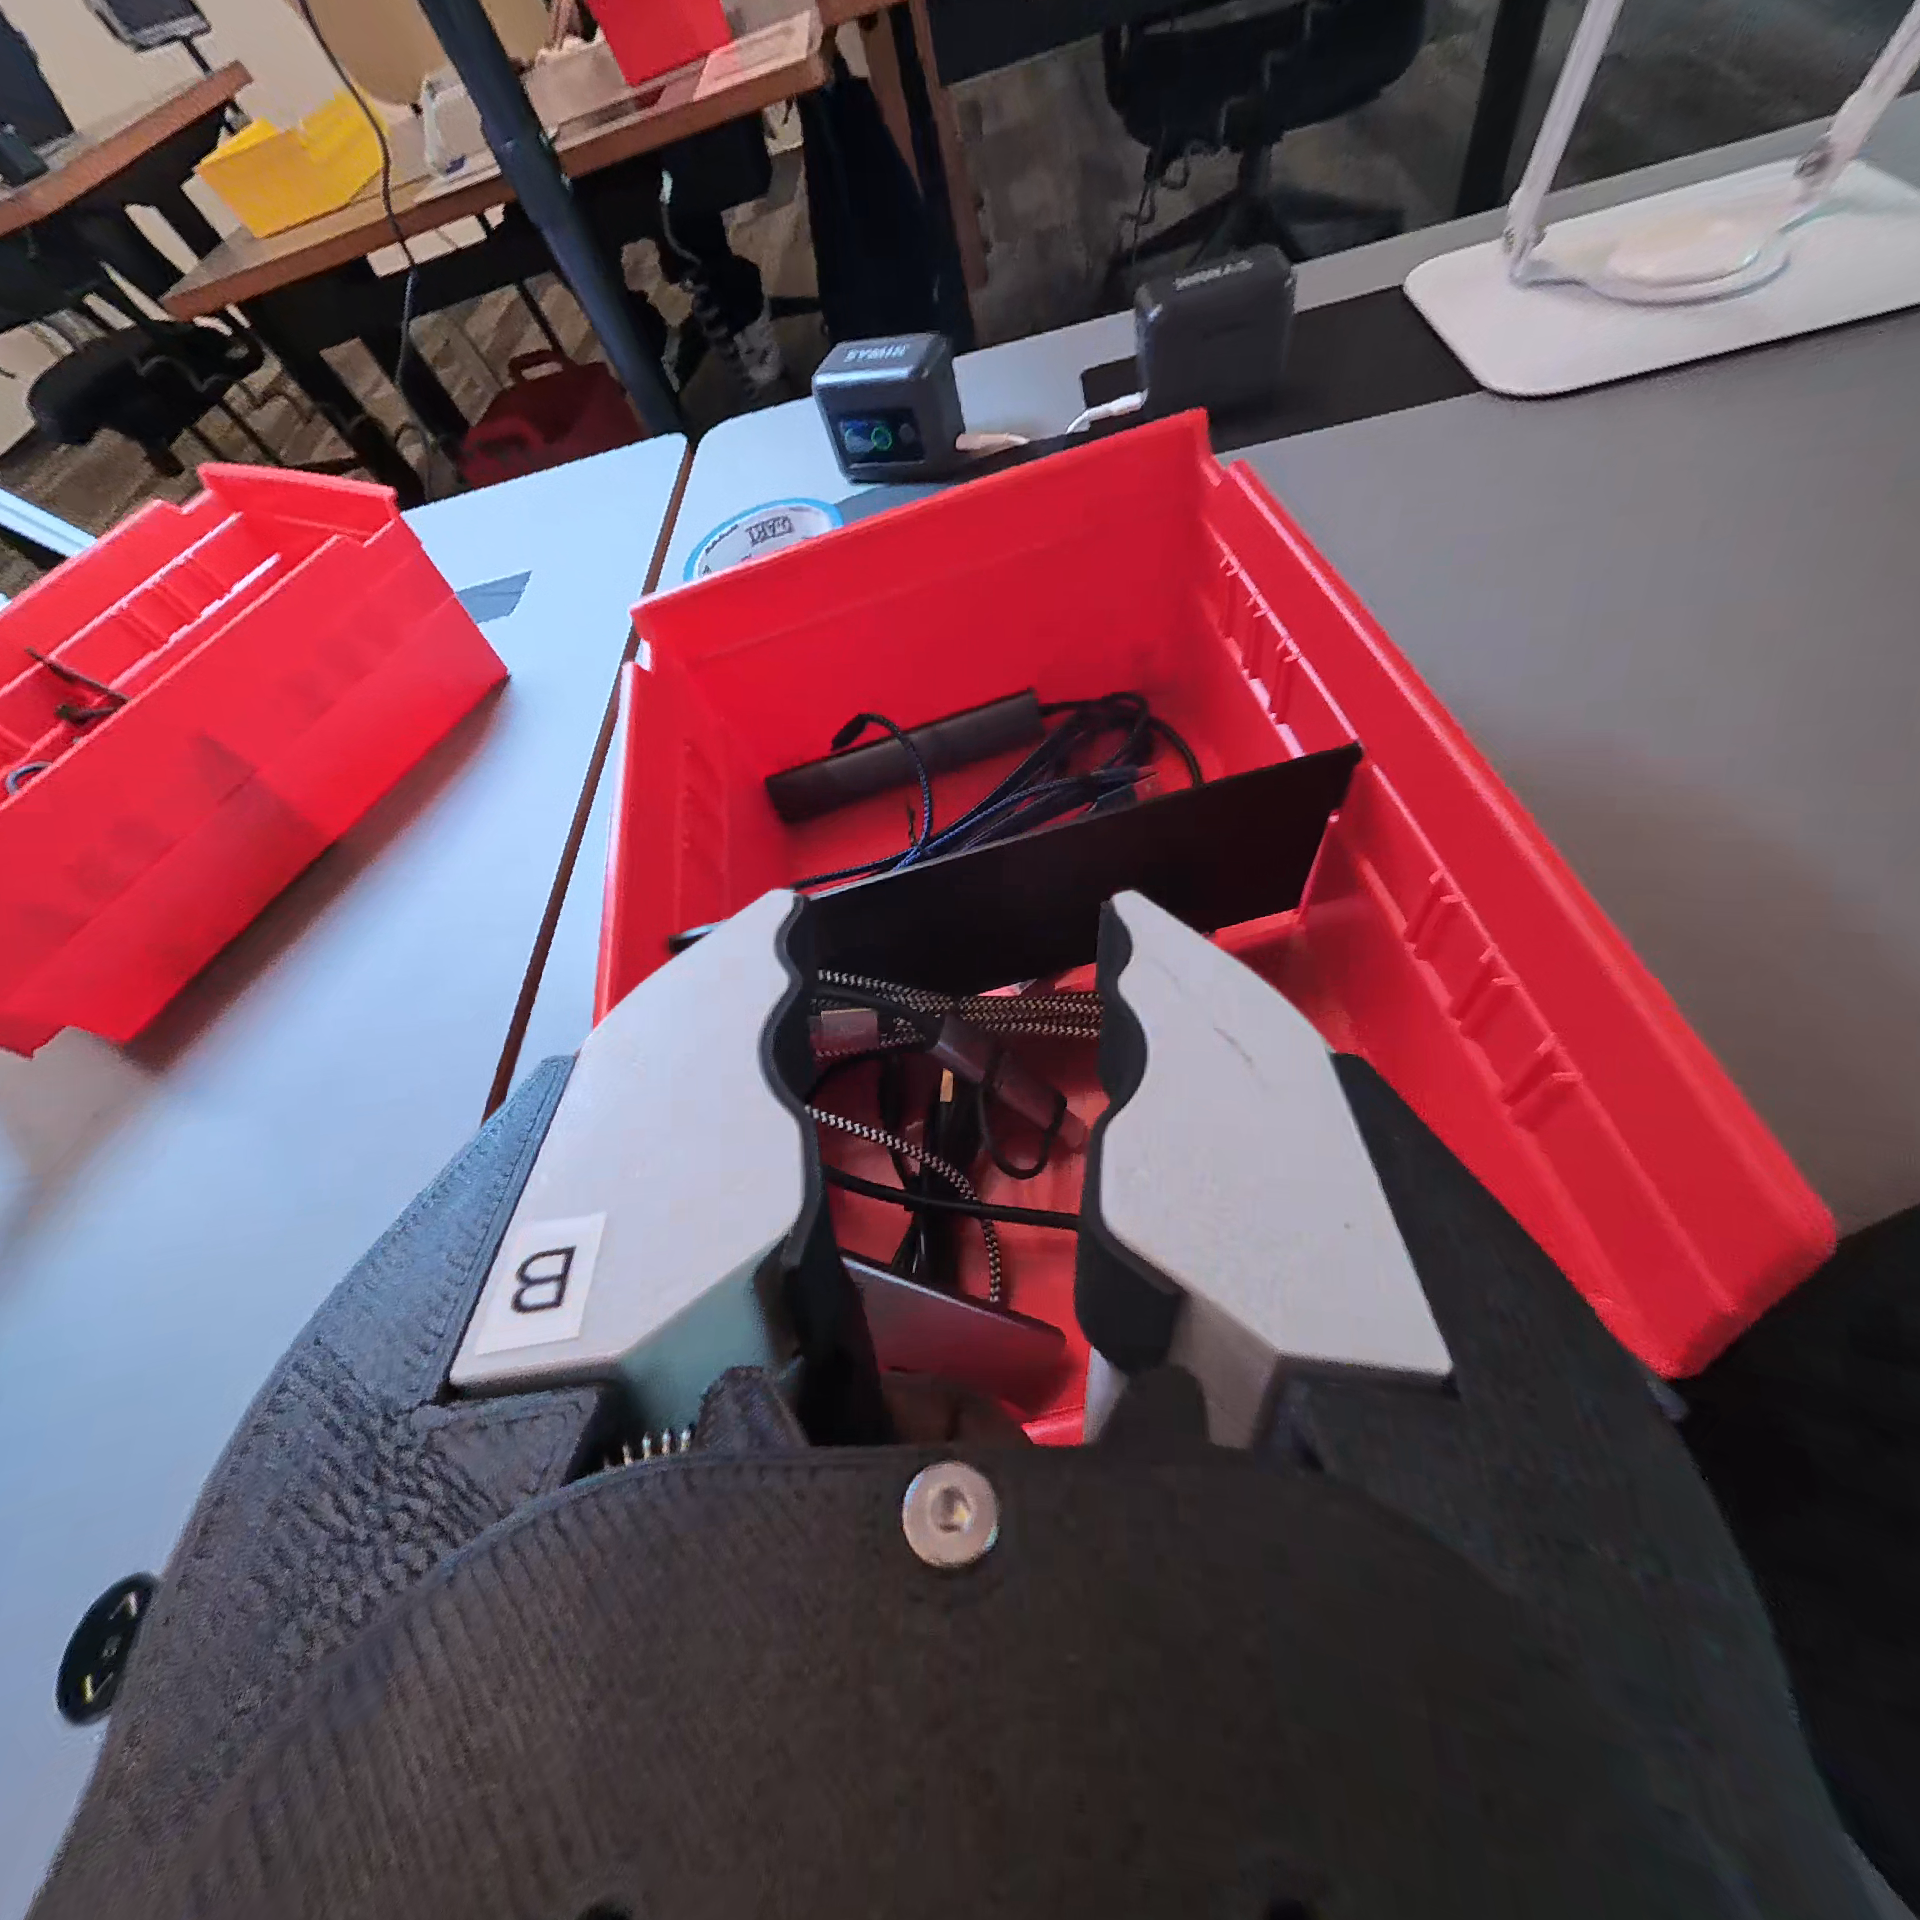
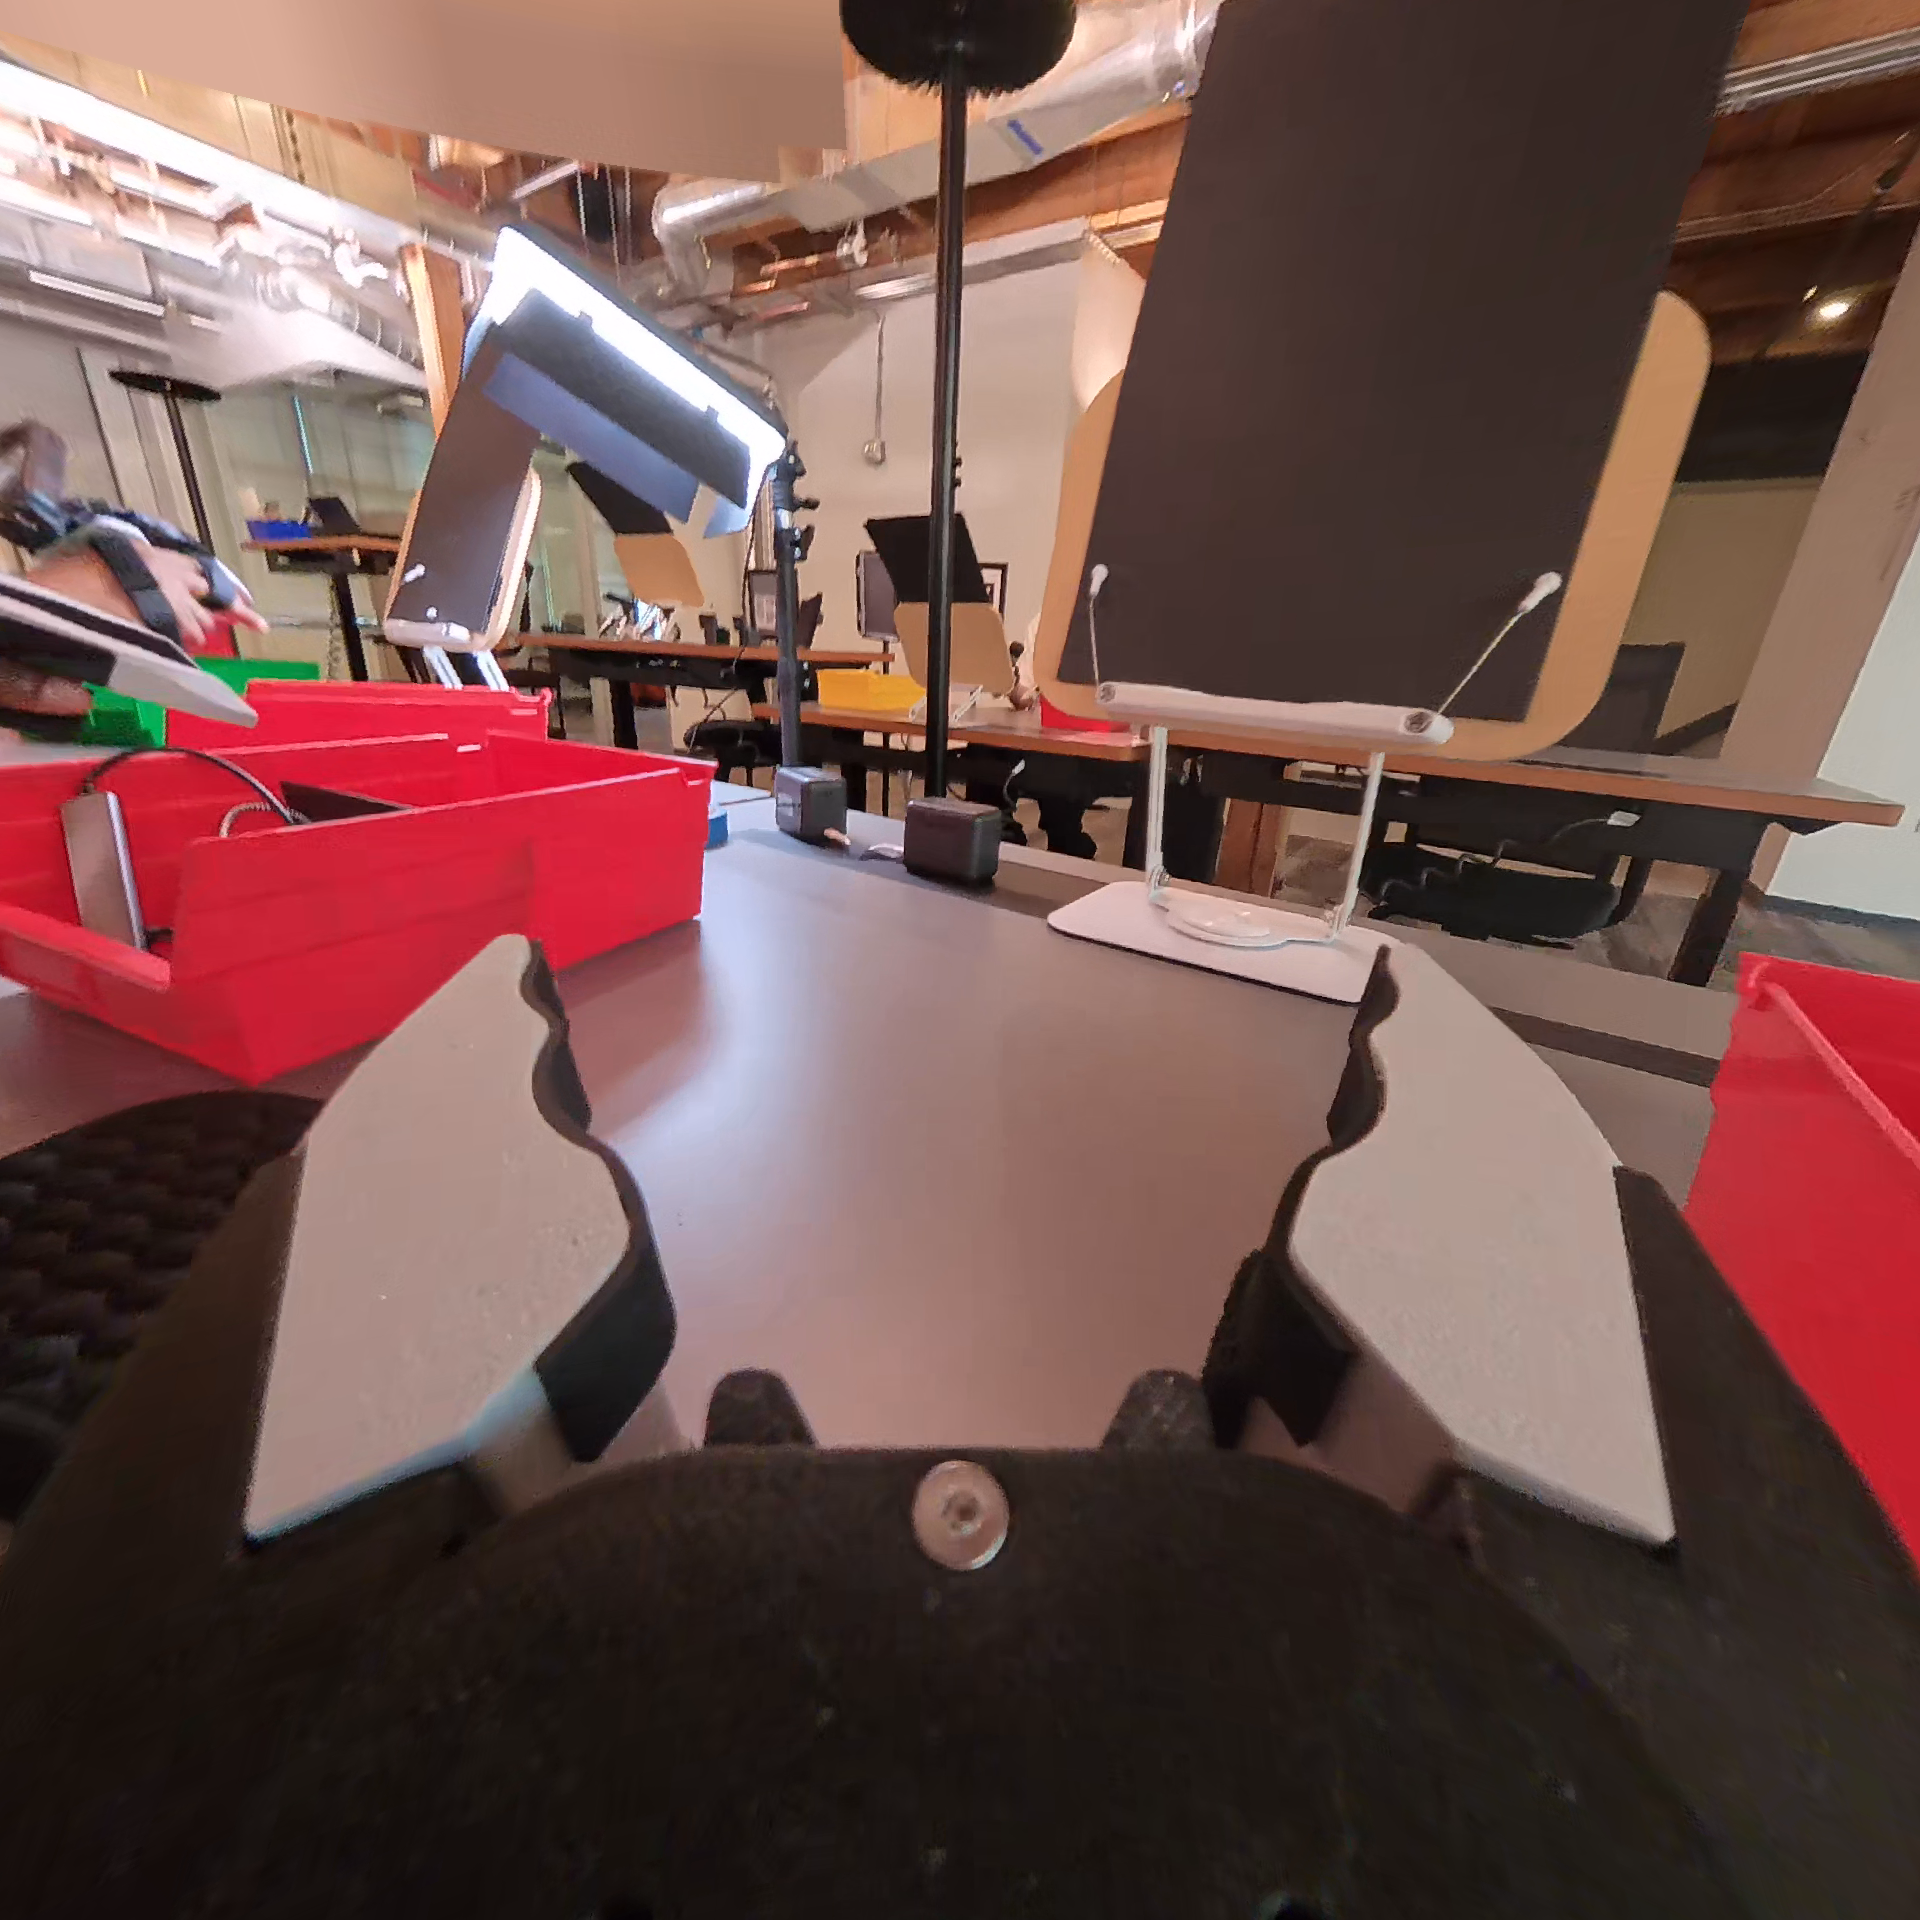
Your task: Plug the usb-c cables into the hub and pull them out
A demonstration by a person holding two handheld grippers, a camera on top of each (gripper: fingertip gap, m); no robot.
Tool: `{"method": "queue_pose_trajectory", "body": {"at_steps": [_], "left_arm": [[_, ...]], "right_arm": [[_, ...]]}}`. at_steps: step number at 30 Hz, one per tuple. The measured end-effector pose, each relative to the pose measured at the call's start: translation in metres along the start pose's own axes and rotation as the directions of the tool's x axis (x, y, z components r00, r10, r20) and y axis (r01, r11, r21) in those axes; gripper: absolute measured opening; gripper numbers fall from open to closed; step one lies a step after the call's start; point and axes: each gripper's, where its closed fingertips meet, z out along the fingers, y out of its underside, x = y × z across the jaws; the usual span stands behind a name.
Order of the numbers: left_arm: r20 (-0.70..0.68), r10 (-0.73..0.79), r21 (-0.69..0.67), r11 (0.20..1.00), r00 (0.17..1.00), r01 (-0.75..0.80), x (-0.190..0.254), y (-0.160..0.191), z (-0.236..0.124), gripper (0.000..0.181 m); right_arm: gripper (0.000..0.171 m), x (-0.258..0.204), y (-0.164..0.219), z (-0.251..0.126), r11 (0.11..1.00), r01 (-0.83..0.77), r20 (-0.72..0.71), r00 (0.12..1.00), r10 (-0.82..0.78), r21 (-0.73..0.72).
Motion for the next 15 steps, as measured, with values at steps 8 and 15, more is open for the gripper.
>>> {"method": "queue_pose_trajectory", "body": {"at_steps": [8,15], "left_arm": [[0.180,-0.010,-0.136,0.990,0.984,0.035,-0.021,0.031,-0.002,0.052],[0.222,-0.017,-0.272,0.959,0.975,0.079,-0.022,0.053,-0.015,0.055]], "right_arm": [[0.141,-0.004,0.016,0.022,0.995,0.032,0.049,0.998,-0.028,-0.091],[0.140,-0.003,0.022,0.029,0.995,0.022,0.051,0.999,-0.017,-0.098]]}}
